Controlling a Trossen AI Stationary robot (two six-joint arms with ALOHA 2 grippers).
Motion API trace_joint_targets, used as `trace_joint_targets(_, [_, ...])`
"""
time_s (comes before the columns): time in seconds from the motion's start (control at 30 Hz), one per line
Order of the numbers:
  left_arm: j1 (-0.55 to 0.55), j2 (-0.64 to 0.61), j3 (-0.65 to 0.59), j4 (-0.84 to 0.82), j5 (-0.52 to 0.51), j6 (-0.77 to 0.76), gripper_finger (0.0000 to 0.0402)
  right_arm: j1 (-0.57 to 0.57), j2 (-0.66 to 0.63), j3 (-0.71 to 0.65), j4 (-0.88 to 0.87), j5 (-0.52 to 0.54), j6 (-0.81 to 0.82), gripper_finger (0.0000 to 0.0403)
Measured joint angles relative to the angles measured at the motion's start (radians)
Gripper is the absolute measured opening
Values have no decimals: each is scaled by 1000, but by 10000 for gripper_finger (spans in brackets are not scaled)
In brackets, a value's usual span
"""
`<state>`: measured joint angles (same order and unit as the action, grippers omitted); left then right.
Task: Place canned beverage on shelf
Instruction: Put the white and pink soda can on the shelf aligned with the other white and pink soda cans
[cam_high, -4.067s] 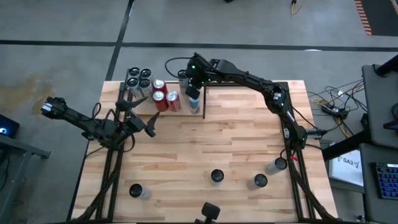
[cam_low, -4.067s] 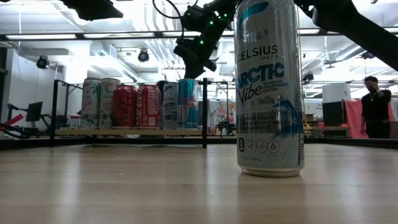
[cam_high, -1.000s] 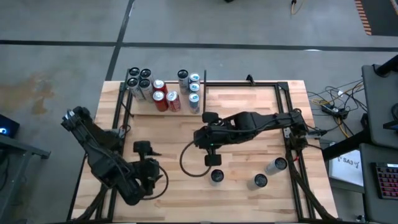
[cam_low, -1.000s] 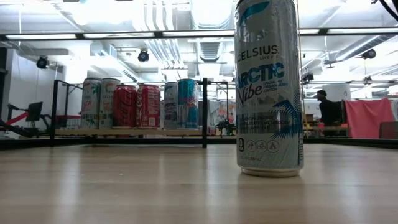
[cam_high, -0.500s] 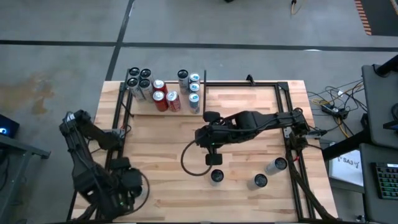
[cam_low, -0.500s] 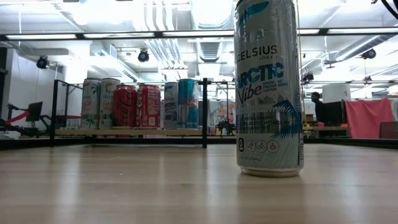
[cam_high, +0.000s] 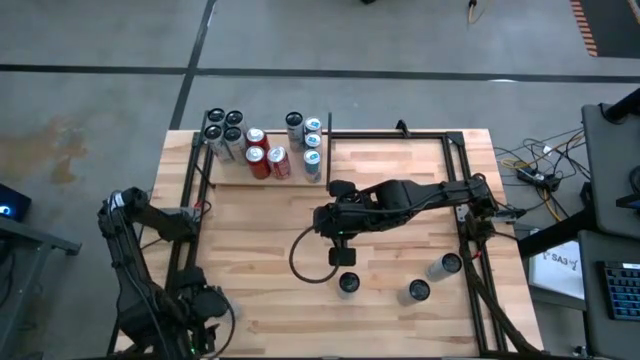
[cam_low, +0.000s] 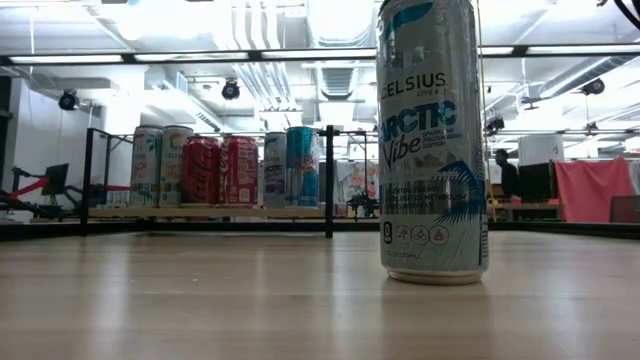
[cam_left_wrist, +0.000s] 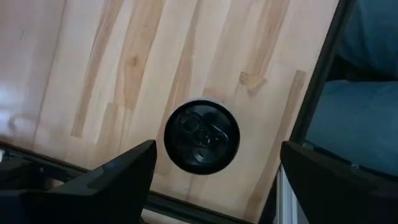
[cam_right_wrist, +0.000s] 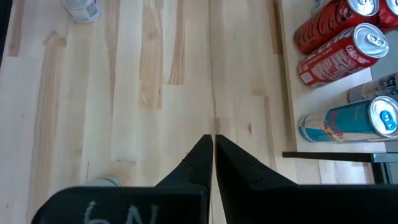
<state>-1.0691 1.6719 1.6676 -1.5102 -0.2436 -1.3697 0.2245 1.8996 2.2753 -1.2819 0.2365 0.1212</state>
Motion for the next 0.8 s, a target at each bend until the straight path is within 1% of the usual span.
trace_joint_targets(0.23, [-2, 35, 0, 7, 0, 51, 332, 0, 0, 0, 1, 0, 1, 9])
trace_joint_targets(0.37, [12, 48, 0, 7, 3, 59, 356, 0, 0, 0, 7, 0, 2, 9])
trace_joint_targets(0.5, [23, 56, 0, -4, 1, 20, 385, 0, 0, 0, 7, 0, 17, 9])
trace_joint_targets(0.63, [24, 66, 2, 19, 0, 14, 398, 0, 0, 0, 7, 0, 29, 9])
trace_joint_targets(0.8, [35, 90, 2, 29, 71, 19, 400, 0, 0, 0, 7, 0, 39, 9])
